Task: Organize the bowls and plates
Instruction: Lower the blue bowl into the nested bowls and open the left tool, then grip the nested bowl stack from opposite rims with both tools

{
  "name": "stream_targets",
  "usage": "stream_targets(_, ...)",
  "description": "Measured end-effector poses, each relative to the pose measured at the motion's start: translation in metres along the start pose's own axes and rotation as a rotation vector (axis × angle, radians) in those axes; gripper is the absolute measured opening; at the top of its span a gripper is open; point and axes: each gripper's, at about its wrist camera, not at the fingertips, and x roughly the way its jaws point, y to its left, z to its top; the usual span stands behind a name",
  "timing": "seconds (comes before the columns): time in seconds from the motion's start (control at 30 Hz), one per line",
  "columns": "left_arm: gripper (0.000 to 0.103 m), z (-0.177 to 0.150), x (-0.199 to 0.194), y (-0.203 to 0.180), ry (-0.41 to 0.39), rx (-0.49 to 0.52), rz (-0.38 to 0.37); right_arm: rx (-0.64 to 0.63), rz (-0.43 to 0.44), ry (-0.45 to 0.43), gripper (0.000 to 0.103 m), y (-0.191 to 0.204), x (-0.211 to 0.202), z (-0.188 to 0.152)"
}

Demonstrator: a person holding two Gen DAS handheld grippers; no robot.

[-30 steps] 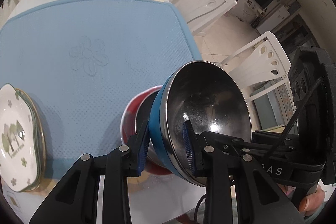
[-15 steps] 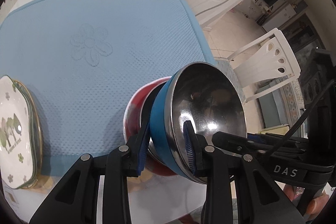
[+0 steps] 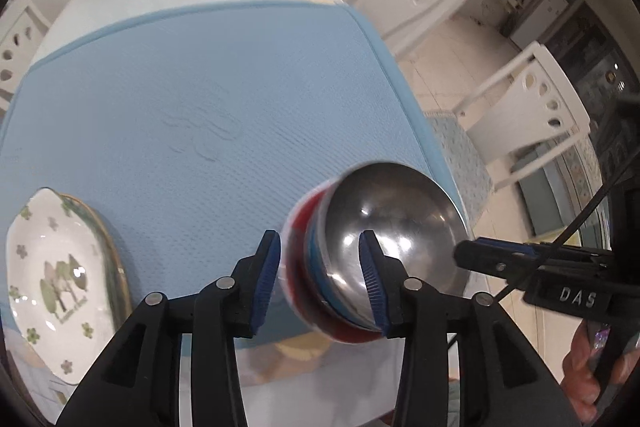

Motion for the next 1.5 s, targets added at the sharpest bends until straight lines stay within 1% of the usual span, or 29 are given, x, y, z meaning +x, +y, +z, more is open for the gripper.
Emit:
stream_targets(0.13,0.039,-0.001,0.004,0.015,0.02,-0.045,0.0,0.012,0.006,0.008,0.029,-0.004,0.003,0.001)
stream_targets(0.33,0.039,-0.006,0.006,0.019,0.028,-0.077,-0.046,0.025,0.032,0.011,0.029,-0.014,0.0,0.006)
stream_targets(0.43,0.039,-0.005,0.006,0.019,0.032,-0.093,-0.09,0.016,0.049,0.001,0.029,-0.014,-0.004,0.007)
stream_targets(0.5,0.039,-0.004,0.004,0.019,0.03,-0.114,-0.143,-0.008,0.05,-0.02,0.029,-0.011,-0.008,0.007)
stream_targets(0.53,0.041,-0.004,0.003,0.019,0.031,-0.126,-0.168,-0.023,0.046,-0.03,0.031,-0.009,-0.009,0.007)
stream_targets(0.57,0.048,-0.005,0.003,0.019,0.032,-0.141,-0.19,-0.041,0.041,-0.04,0.032,-0.007,-0.011,0.006)
stream_targets(0.6,0.058,-0.005,0.003,0.02,0.031,-0.155,-0.202,-0.065,0.033,-0.054,0.037,-0.005,-0.013,0.006)
stream_targets(0.63,0.062,-0.006,0.002,0.021,0.024,-0.17,-0.21,-0.086,0.025,-0.069,0.046,-0.003,-0.015,0.004)
stream_targets(0.67,0.066,-0.007,0.001,0.021,0.013,-0.183,-0.215,-0.11,0.018,-0.092,0.051,-0.001,-0.018,0.002)
stream_targets(0.7,0.066,-0.008,0.0,0.021,0.007,-0.188,-0.216,-0.12,0.019,-0.102,0.056,0.0,-0.02,0.001)
stream_targets(0.73,0.066,-0.009,-0.001,0.022,0.006,-0.194,-0.216,-0.131,0.025,-0.106,0.056,0.001,-0.02,-0.001)
stream_targets(0.83,0.066,-0.01,-0.001,0.021,0.003,-0.207,-0.204,-0.142,0.049,-0.078,0.056,0.001,-0.015,-0.003)
stream_targets(0.9,0.066,-0.012,-0.001,0.021,0.004,-0.205,-0.192,-0.146,0.037,-0.063,0.056,0.0,-0.009,-0.004)
stream_targets(1.0,0.066,-0.014,0.001,0.016,0.003,-0.187,-0.156,-0.167,0.013,-0.057,0.056,0.0,-0.005,-0.004)
stream_targets(1.1,0.066,-0.017,0.001,0.015,0.001,-0.184,-0.142,-0.18,-0.019,-0.051,0.056,-0.003,0.0,-0.004)
stream_targets(1.17,0.066,-0.018,0.004,0.016,0.007,-0.19,-0.132,-0.168,-0.018,-0.035,0.056,-0.008,0.007,-0.002)
stream_targets(1.33,0.066,-0.021,0.011,0.021,0.021,-0.22,-0.11,-0.15,0.012,0.002,0.056,-0.019,0.019,0.003)
stream_targets(1.4,0.066,-0.021,0.015,0.025,0.031,-0.242,-0.121,-0.157,0.021,0.036,0.056,-0.023,0.03,0.009)
stream_targets(1.43,0.066,-0.021,0.019,0.028,0.046,-0.266,-0.14,-0.153,0.032,0.049,0.056,-0.025,0.033,0.011)
stream_targets(1.5,0.066,-0.022,0.026,0.032,0.067,-0.306,-0.171,-0.118,0.097,0.083,0.056,-0.032,0.041,0.016)
